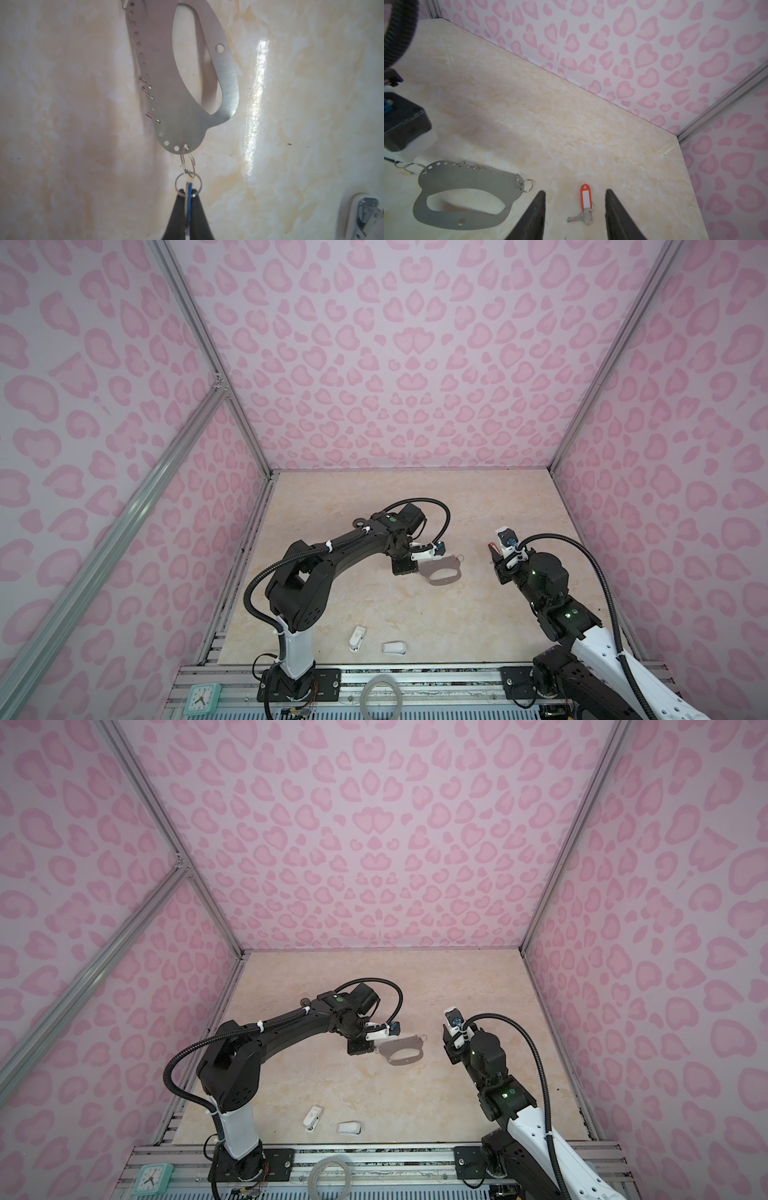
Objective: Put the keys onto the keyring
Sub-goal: 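Set plate down with left gripper while right gripper moves above red-tagged key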
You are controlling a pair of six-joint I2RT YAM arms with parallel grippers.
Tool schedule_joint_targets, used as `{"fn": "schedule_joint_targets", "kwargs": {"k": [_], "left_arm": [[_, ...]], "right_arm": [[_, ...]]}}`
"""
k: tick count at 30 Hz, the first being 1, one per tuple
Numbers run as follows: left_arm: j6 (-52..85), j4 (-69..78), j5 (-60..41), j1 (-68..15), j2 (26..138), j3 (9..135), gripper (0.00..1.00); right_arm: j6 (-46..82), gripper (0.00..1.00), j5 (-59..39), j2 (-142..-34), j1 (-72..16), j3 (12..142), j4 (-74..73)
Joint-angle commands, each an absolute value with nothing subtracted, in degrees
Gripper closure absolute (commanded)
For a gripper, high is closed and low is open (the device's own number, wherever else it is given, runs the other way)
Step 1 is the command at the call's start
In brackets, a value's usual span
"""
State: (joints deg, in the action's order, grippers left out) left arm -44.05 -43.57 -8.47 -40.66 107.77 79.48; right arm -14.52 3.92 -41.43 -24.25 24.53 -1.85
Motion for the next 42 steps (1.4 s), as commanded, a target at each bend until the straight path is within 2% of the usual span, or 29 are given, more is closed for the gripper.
{"fn": "schedule_joint_targets", "kwargs": {"k": [1, 12, 28, 32, 38, 42], "left_arm": [[-45.92, -42.69, -3.83, -39.95, 107.01, 77.56, 0.97], [-47.07, -42.20, 0.58, -37.85, 109.15, 72.93, 0.95], [-46.67, -43.34, 1.59, -35.18, 111.27, 71.82, 0.91], [-46.35, -43.42, 1.81, -34.76, 111.52, 71.39, 0.86], [-44.81, -42.93, 0.24, -34.06, 108.67, 71.37, 0.68], [-43.47, -42.07, -1.67, -32.60, 104.53, 71.21, 0.65]], "right_arm": [[-15.91, 0.53, 1.98, -42.55, -24.17, 24.92, -2.36], [-17.09, 0.53, -0.45, -46.17, -22.36, 25.64, -1.93], [-18.72, 0.52, -4.21, -51.56, -19.09, 27.60, -2.38], [-18.64, 0.52, -4.45, -52.11, -18.83, 27.77, -2.21], [-17.61, 0.51, -4.05, -52.36, -18.55, 28.55, -1.13], [-16.23, 0.51, -4.06, -53.24, -18.51, 29.59, -0.13]]}}
